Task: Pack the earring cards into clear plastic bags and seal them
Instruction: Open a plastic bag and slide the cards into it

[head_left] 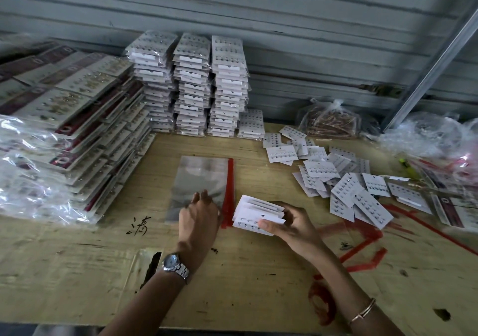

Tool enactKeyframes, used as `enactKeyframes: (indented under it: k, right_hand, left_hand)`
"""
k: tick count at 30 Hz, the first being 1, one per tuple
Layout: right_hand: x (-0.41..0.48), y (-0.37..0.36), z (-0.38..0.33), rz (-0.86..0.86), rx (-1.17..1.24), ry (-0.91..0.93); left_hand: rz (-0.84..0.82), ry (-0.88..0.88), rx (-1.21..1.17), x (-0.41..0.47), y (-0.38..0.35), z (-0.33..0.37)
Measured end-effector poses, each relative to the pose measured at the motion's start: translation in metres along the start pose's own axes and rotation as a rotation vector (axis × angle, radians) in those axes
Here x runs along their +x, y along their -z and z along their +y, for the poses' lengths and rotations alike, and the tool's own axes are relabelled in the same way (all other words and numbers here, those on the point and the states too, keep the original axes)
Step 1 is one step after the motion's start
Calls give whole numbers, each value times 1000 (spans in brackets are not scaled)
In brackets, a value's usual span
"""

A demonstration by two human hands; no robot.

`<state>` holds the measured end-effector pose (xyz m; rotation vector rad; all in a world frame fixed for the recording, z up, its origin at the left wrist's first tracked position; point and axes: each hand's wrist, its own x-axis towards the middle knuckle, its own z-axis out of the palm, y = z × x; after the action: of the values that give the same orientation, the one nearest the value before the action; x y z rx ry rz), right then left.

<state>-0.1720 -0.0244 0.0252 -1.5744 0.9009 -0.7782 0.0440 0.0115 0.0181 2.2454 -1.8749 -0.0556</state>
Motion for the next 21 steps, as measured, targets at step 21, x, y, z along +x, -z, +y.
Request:
enactKeyframes:
  k: [21]
  right_hand:
    - [17,-10,-12,24,-19,-24]
  left_hand:
    - [9,88,80,10,11,8]
